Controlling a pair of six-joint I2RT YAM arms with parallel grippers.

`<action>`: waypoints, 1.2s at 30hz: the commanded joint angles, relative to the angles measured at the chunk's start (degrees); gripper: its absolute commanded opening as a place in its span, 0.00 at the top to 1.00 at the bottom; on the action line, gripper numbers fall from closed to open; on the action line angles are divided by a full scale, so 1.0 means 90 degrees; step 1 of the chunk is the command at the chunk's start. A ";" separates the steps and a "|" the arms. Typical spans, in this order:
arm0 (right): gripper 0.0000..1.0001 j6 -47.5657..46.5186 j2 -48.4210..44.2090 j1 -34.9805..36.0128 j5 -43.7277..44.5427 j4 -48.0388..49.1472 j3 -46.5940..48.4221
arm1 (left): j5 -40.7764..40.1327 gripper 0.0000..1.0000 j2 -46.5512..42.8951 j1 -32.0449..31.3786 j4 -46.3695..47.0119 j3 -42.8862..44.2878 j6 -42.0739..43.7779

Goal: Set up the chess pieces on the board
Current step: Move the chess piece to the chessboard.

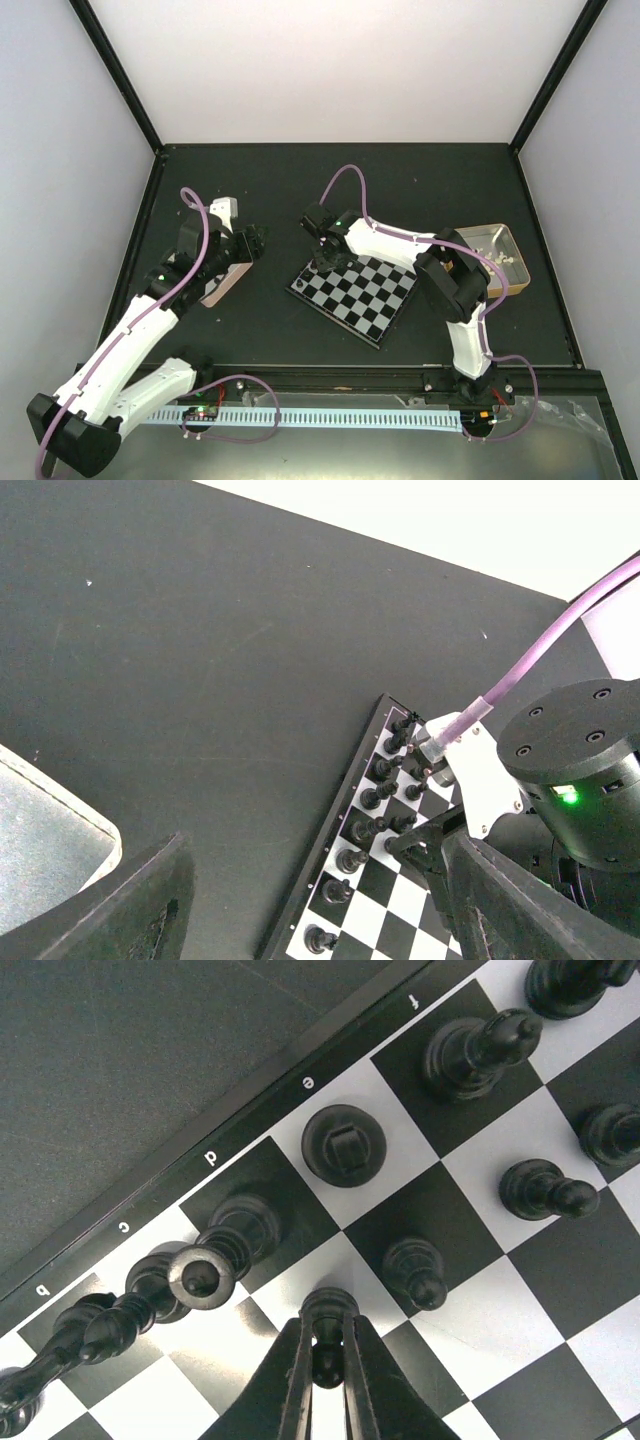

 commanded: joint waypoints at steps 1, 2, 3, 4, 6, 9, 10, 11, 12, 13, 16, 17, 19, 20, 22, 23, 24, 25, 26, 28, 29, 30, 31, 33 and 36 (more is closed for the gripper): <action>0.92 -0.0006 -0.0081 -0.0029 -0.0053 -0.0067 0.0113 | -0.0030 0.29 0.0018 0.0049 -0.0142 0.0264 -0.0050; 0.92 -0.0009 -0.0105 -0.0021 -0.0081 -0.0086 0.0110 | -0.0031 0.29 0.0025 0.0041 -0.0137 0.0265 -0.0050; 0.92 -0.0015 -0.0132 -0.0023 -0.0116 -0.0090 0.0109 | -0.0029 0.29 0.0027 0.0042 -0.0142 0.0264 -0.0055; 0.92 -0.0030 -0.0137 -0.0023 -0.0132 -0.0092 0.0106 | -0.0034 0.29 0.0028 0.0041 -0.0137 0.0260 -0.0048; 0.91 -0.0042 -0.0139 -0.0021 -0.0169 -0.0126 0.0132 | -0.0029 0.29 0.0044 0.0041 -0.0136 0.0258 -0.0065; 0.90 -0.0041 -0.0118 -0.0027 -0.0175 -0.0165 0.0158 | -0.0020 0.29 0.0047 0.0048 -0.0147 0.0265 -0.0058; 0.89 -0.0034 -0.0118 -0.0020 -0.0157 -0.0173 0.0152 | -0.0035 0.29 0.0047 0.0044 -0.0151 0.0261 -0.0061; 0.89 -0.0039 -0.0108 -0.0024 -0.0129 -0.0190 0.0159 | -0.0038 0.29 0.0047 0.0041 -0.0152 0.0255 -0.0059; 0.88 -0.0040 -0.0107 -0.0013 -0.0088 -0.0206 0.0163 | -0.0037 0.29 0.0047 0.0040 -0.0159 0.0251 -0.0056; 0.88 -0.0040 -0.0115 -0.0019 -0.0070 -0.0208 0.0153 | -0.0043 0.29 0.0047 0.0047 -0.0161 0.0251 -0.0057; 0.85 -0.0031 -0.0130 -0.0026 -0.0019 -0.0182 0.0156 | -0.0045 0.29 0.0057 0.0047 -0.0152 0.0255 -0.0049; 0.84 -0.0024 -0.0140 -0.0027 -0.0004 -0.0164 0.0163 | -0.0052 0.29 0.0064 0.0046 -0.0154 0.0258 -0.0054; 0.83 -0.0030 -0.0176 -0.0023 -0.0003 -0.0115 0.0185 | -0.0067 0.29 0.0076 0.0041 -0.0170 0.0279 -0.0048; 0.82 -0.0024 -0.0190 -0.0017 0.0011 -0.0111 0.0197 | -0.0074 0.29 0.0076 0.0044 -0.0171 0.0285 -0.0040; 0.82 -0.0018 -0.0231 -0.0022 0.0040 -0.0089 0.0221 | -0.0103 0.29 0.0078 0.0050 -0.0194 0.0315 -0.0024; 0.82 -0.0001 -0.0260 -0.0022 0.0049 -0.0087 0.0222 | -0.0128 0.29 0.0081 0.0050 -0.0216 0.0325 -0.0024; 0.82 0.0017 -0.0305 -0.0019 0.0072 -0.0068 0.0215 | -0.0168 0.29 0.0081 0.0050 -0.0254 0.0339 -0.0019; 0.82 0.0023 -0.0378 -0.0021 0.0076 -0.0041 0.0192 | -0.0218 0.29 0.0077 0.0050 -0.0295 0.0335 -0.0018; 0.81 0.0051 -0.0464 -0.0020 0.0069 0.0008 0.0143 | -0.0279 0.29 0.0072 0.0055 -0.0364 0.0335 -0.0030; 0.79 0.0122 -0.0748 -0.0023 0.0106 0.0147 -0.0013 | -0.0434 0.29 0.0058 0.0071 -0.0498 0.0338 -0.0072; 0.77 0.0157 -0.0902 -0.0019 0.0133 0.0206 -0.0096 | -0.0501 0.29 0.0050 0.0078 -0.0558 0.0331 -0.0093; 0.76 0.0189 -0.1067 -0.0025 0.0157 0.0276 -0.0179 | -0.0566 0.29 0.0043 0.0094 -0.0626 0.0318 -0.0104; 0.74 0.0221 -0.1252 -0.0022 0.0177 0.0332 -0.0275 | -0.0619 0.29 0.0038 0.0119 -0.0688 0.0294 -0.0111; 0.71 0.0302 -0.1636 -0.0026 0.0242 0.0454 -0.0490 | -0.0667 0.29 0.0037 0.0204 -0.0822 0.0233 -0.0126; 0.68 0.0424 -0.2243 -0.0027 0.0317 0.0623 -0.0892 | -0.0692 0.28 -0.0005 0.0406 -0.0931 0.0025 -0.0165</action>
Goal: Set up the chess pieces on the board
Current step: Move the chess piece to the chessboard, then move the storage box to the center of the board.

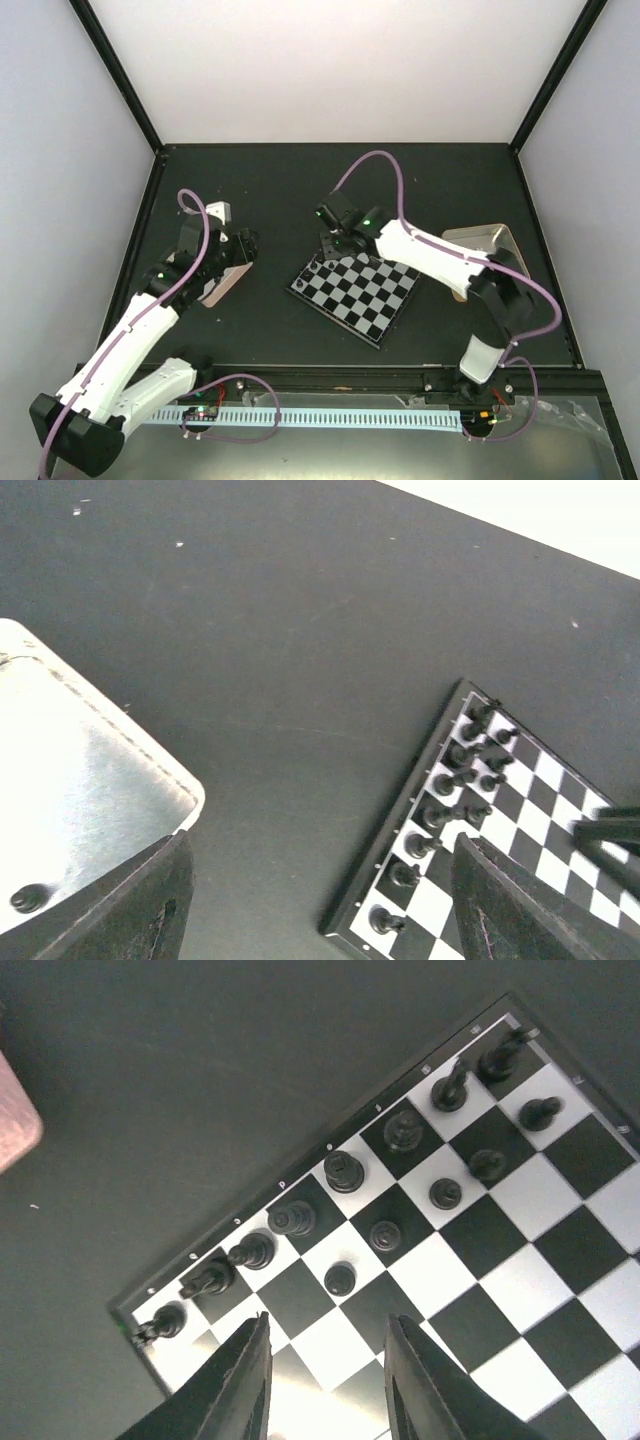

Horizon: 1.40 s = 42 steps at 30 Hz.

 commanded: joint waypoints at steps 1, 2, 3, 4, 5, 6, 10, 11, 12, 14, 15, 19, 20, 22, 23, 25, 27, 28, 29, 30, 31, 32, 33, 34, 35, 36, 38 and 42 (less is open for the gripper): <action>0.66 0.0257 -0.0927 -0.0025 0.0300 0.0366 -0.0518 | -0.0244 0.28 -0.0092 0.0301 -0.0362 -0.0087 -0.0130; 0.65 0.0290 -0.1115 -0.0028 0.0333 0.0385 -0.0666 | -0.0235 0.28 -0.0110 0.0365 -0.0385 -0.0187 -0.0146; 0.64 0.0328 -0.1356 -0.0027 0.0362 0.0407 -0.0885 | -0.0240 0.25 -0.0125 0.0454 -0.0441 -0.0278 -0.0187; 0.64 0.0367 -0.1530 -0.0022 0.0387 0.0427 -0.1056 | -0.0251 0.23 -0.0141 0.0556 -0.0512 -0.0384 -0.0257; 0.64 0.0411 -0.1703 -0.0022 0.0403 0.0430 -0.1229 | -0.0239 0.21 -0.0165 0.0646 -0.0571 -0.0471 -0.0292; 0.64 0.0462 -0.1859 -0.0025 0.0413 0.0443 -0.1417 | -0.0221 0.19 -0.0196 0.0737 -0.0602 -0.0545 -0.0309; 0.63 0.0641 -0.2508 -0.0026 0.0310 0.0603 -0.2173 | -0.0097 0.13 -0.0202 0.1175 -0.0752 -0.0769 -0.0315; 0.63 0.0669 -0.2639 -0.0022 0.0264 0.0640 -0.2337 | -0.0056 0.13 -0.0152 0.1316 -0.0814 -0.0823 -0.0314; 0.63 0.0689 -0.2774 -0.0027 0.0215 0.0684 -0.2485 | 0.0029 0.13 -0.0091 0.1449 -0.0840 -0.0893 -0.0305; 0.63 0.0700 -0.2997 -0.0022 0.0146 0.0814 -0.2789 | 0.0161 0.13 0.0050 0.1669 -0.0873 -0.1055 -0.0310; 0.62 0.0692 -0.3090 -0.0024 0.0120 0.0877 -0.2916 | 0.0187 0.13 0.0130 0.1759 -0.0872 -0.1150 -0.0338; 0.62 0.0560 -0.3237 -0.0022 -0.0085 0.1023 -0.3127 | 0.0493 0.13 0.0559 0.1932 -0.0991 -0.1236 -0.0393; 0.62 0.0495 -0.3230 -0.0022 -0.0139 0.1038 -0.3111 | 0.0658 0.13 0.0664 0.1930 -0.1037 -0.1191 -0.0375; 0.62 0.0341 -0.3199 -0.0028 -0.0176 0.1089 -0.3094 | 0.0937 0.13 0.0935 0.1936 -0.1044 -0.1189 -0.0261; 0.62 0.0272 -0.3171 -0.0027 -0.0166 0.1094 -0.3059 | 0.0938 0.13 0.1082 0.1930 -0.1035 -0.1205 -0.0250; 0.62 0.0134 -0.3122 -0.0031 -0.0188 0.1102 -0.2975 | 0.1017 0.14 0.1408 0.1937 -0.0934 -0.1225 -0.0197; 0.62 0.0070 -0.3101 -0.0026 -0.0229 0.1127 -0.2940 | 0.1084 0.16 0.1668 0.1936 -0.0812 -0.1213 -0.0137; 0.62 0.0050 -0.3105 -0.0031 -0.0258 0.1154 -0.2944 | 0.1097 0.17 0.1787 0.1936 -0.0752 -0.1212 -0.0101; 0.62 0.0042 -0.3116 -0.0025 -0.0318 0.1178 -0.2950 | 0.1101 0.18 0.1882 0.1937 -0.0753 -0.1199 -0.0096; 0.62 0.0026 -0.3127 -0.0022 -0.0389 0.1199 -0.2955 | 0.1130 0.21 0.1972 0.1927 -0.0775 -0.1167 -0.0116; 0.62 0.0012 -0.3143 -0.0028 -0.0454 0.1223 -0.2980 | 0.1180 0.23 0.2026 0.1922 -0.0762 -0.1171 -0.0122; 0.62 -0.0009 -0.3156 -0.0022 -0.0507 0.1246 -0.3002 | 0.1276 0.25 0.2046 0.1928 -0.0737 -0.1173 -0.0154; 0.62 -0.0039 -0.3164 -0.0028 -0.0544 0.1259 -0.3025 | 0.1413 0.28 0.2038 0.1922 -0.0728 -0.1165 -0.0199; 0.62 -0.0088 -0.3167 -0.0028 -0.0559 0.1269 -0.3038 | 0.1576 0.31 0.2026 0.1908 -0.0718 -0.1162 -0.0246; 0.62 -0.0130 -0.3161 -0.0031 -0.0545 0.1262 -0.3036 | 0.1734 0.35 0.1974 0.1904 -0.0697 -0.1163 -0.0325; 0.62 -0.0175 -0.3159 -0.0028 -0.0528 0.1268 -0.3046 | 0.1869 0.38 0.1937 0.1888 -0.0684 -0.1163 -0.0428; 0.62 -0.0256 -0.3128 -0.0023 -0.0469 0.1254 -0.3038 | 0.2198 0.41 0.1869 0.1849 -0.0610 -0.1163 -0.0634; 0.62 -0.0373 -0.2994 -0.0039 -0.0460 0.1185 -0.2920 | 0.2744 0.49 0.1832 0.1776 -0.0334 -0.1172 -0.1087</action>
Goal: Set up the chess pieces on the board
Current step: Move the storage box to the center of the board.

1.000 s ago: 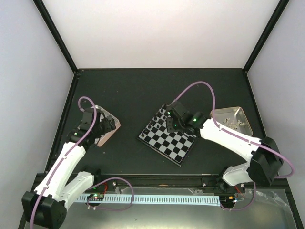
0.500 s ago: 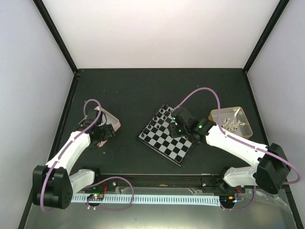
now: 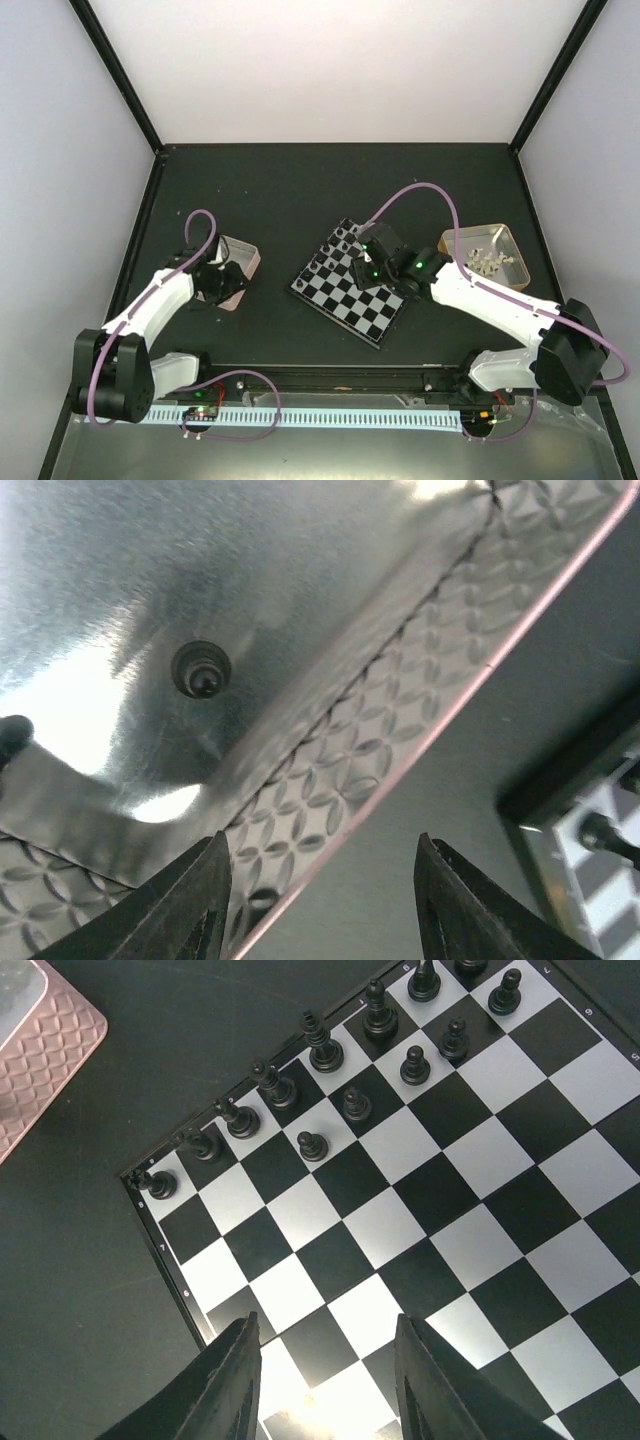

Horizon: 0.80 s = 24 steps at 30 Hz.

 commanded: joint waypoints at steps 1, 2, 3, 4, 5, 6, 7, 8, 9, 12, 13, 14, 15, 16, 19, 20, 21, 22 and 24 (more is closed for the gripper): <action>0.63 -0.0238 0.0136 -0.0041 -0.0032 0.0070 0.0207 | 0.0998 0.50 -0.0096 -0.0119 0.0426 0.0088 -0.0648; 0.63 -0.0237 0.0167 -0.0044 -0.0047 0.0070 0.0216 | 0.1132 0.51 -0.0066 -0.0148 0.0584 0.0065 -0.0743; 0.63 -0.0248 0.0210 -0.0061 -0.0069 0.0110 0.0215 | 0.1269 0.52 -0.0017 -0.0183 0.0740 0.0028 -0.0843; 0.63 -0.0242 0.0263 -0.0088 -0.0076 0.0129 0.0220 | 0.1429 0.53 0.0051 -0.0218 0.0960 -0.0016 -0.0925; 0.63 -0.0231 0.0302 -0.0106 -0.0075 0.0119 0.0238 | 0.1637 0.54 0.0129 -0.0253 0.1165 -0.0066 -0.1011; 0.63 -0.0231 0.0349 -0.0120 -0.0060 0.0101 0.0257 | 0.1871 0.54 0.0227 -0.0261 0.1421 -0.0120 -0.1089; 0.64 -0.0208 0.0386 -0.0136 -0.0032 0.0074 0.0277 | 0.2109 0.54 0.0323 -0.0267 0.1673 -0.0165 -0.1152; 0.64 -0.0183 0.0412 -0.0142 0.0004 0.0070 0.0283 | 0.2285 0.54 0.0426 -0.0266 0.1858 -0.0176 -0.1191; 0.64 -0.0135 0.0433 -0.0152 0.0031 0.0064 0.0284 | 0.2383 0.54 0.0507 -0.0266 0.1997 -0.0164 -0.1195; 0.64 0.0058 0.0490 -0.0162 0.0059 0.0058 0.0331 | 0.2179 0.54 0.0613 -0.0266 0.1929 0.0091 -0.0937; 0.64 0.0128 0.0514 -0.0163 0.0057 0.0033 0.0362 | 0.2006 0.53 0.0607 -0.0269 0.1827 0.0209 -0.0827; 0.64 0.0182 0.0534 -0.0169 0.0057 0.0016 0.0400 | 0.1780 0.52 0.0572 -0.0264 0.1656 0.0332 -0.0695; 0.65 0.0238 0.0551 -0.0167 0.0051 0.0007 0.0423 | 0.1569 0.52 0.0514 -0.0266 0.1531 0.0447 -0.0563; 0.65 0.0280 0.0548 -0.0179 0.0050 0.0031 0.0434 | 0.1385 0.51 0.0421 -0.0266 0.1459 0.0527 -0.0438; 0.65 0.0419 0.0548 -0.0197 0.0057 0.0113 0.0432 | 0.0683 0.49 0.0110 -0.0268 0.1108 0.0738 -0.0103; 0.65 0.0456 0.0548 -0.0212 0.0067 0.0164 0.0410 | 0.0363 0.48 0.0029 -0.0266 0.0986 0.0790 -0.0011; 0.66 0.0494 0.0556 -0.0233 0.0090 0.0213 0.0394 | 0.0082 0.48 -0.0041 -0.0276 0.0876 0.0817 0.0057; 0.66 0.0548 0.0571 -0.0261 0.0112 0.0248 0.0378 | -0.0184 0.47 -0.0080 -0.0275 0.0747 0.0834 0.0109; 0.67 0.0633 0.0618 -0.0337 0.0145 0.0293 0.0361 | -0.0611 0.46 -0.0042 -0.0279 0.0588 0.0833 0.0229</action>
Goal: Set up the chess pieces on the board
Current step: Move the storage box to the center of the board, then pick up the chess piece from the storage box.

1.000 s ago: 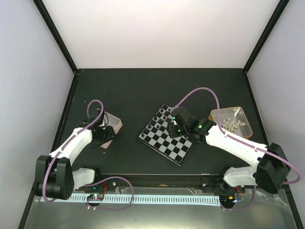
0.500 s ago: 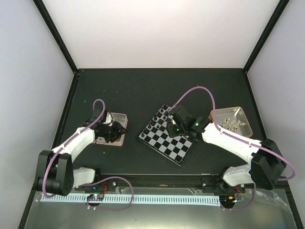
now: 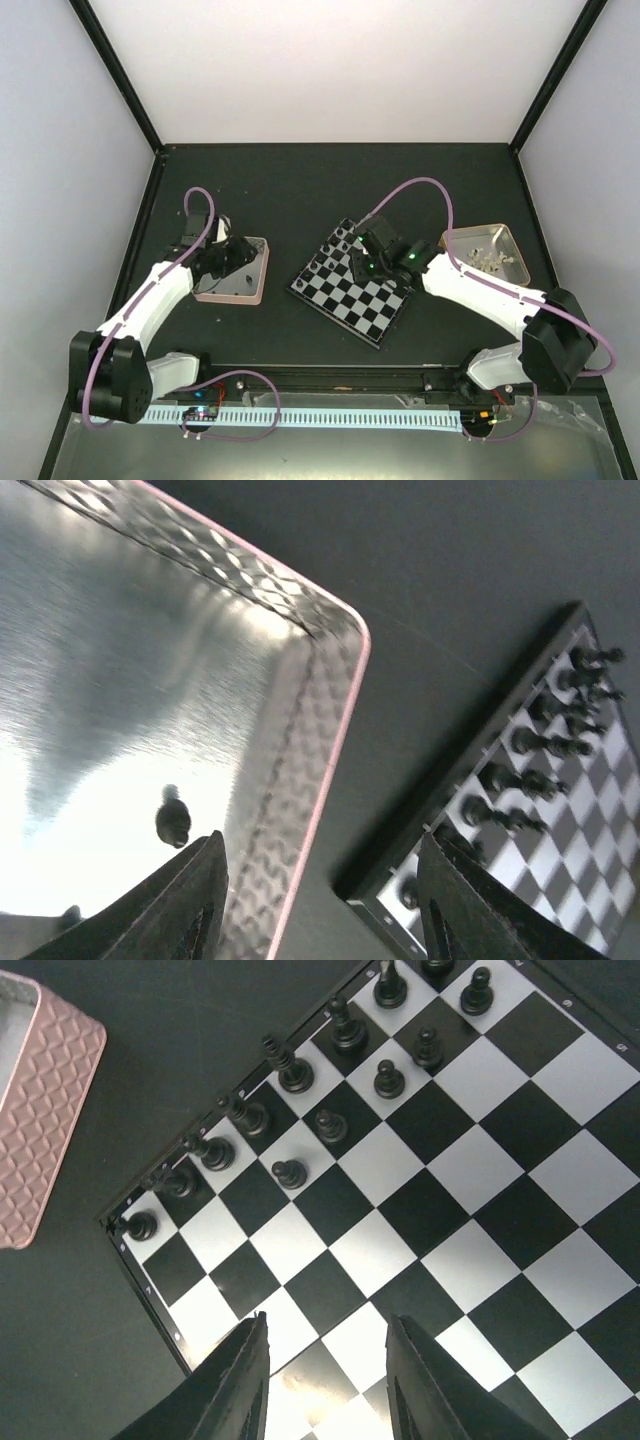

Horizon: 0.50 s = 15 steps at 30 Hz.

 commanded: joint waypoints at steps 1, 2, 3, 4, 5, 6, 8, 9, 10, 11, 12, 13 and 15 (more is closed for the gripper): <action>0.67 0.0329 0.0110 -0.0156 0.0200 0.0278 0.0074 | -0.1376 0.46 -0.0014 -0.0050 -0.0616 0.0204 0.0525; 0.68 0.0374 0.0135 -0.0183 0.0250 0.0315 0.0059 | -0.1481 0.46 0.0130 -0.0046 -0.0645 0.0209 0.0574; 0.68 0.0413 0.0159 -0.0205 0.0266 0.0330 0.0061 | -0.1504 0.46 0.0290 -0.0045 -0.0667 0.0218 0.0624; 0.69 0.0466 0.0184 -0.0231 0.0273 0.0332 0.0075 | -0.1509 0.46 0.0472 -0.0053 -0.0684 0.0245 0.0670; 0.70 0.0505 0.0207 -0.0254 0.0280 0.0347 0.0083 | -0.1525 0.48 0.0696 -0.0060 -0.0706 0.0290 0.0693; 0.70 0.0515 0.0224 -0.0270 0.0304 0.0363 0.0098 | -0.1515 0.51 0.0940 -0.0082 -0.0702 0.0335 0.0737; 0.72 0.0532 0.0270 -0.0276 0.0461 0.0442 0.0102 | -0.1340 0.57 0.1323 -0.0127 -0.0651 0.0438 0.0836; 0.74 0.0551 0.0299 -0.0277 0.0537 0.0436 0.0119 | -0.1239 0.59 0.1477 -0.0162 -0.0665 0.0504 0.0858; 0.75 0.0541 0.0331 -0.0280 0.0576 0.0401 0.0160 | -0.1196 0.60 0.1657 -0.0192 -0.0711 0.0560 0.0855; 0.76 0.0531 0.0354 -0.0280 0.0572 0.0418 0.0182 | -0.1190 0.60 0.1739 -0.0238 -0.0702 0.0595 0.0858; 0.76 0.0526 0.0350 -0.0279 0.0567 0.0500 0.0130 | -0.1201 0.61 0.1807 -0.0274 -0.0673 0.0597 0.0886; 0.77 0.0538 0.0348 -0.0284 0.0590 0.0588 0.0067 | -0.1217 0.62 0.1897 -0.0295 -0.0681 0.0608 0.0916; 0.77 0.0564 0.0380 -0.0285 0.0637 0.0697 0.0019 | -0.1315 0.65 0.2051 -0.0308 -0.0804 0.0683 0.0953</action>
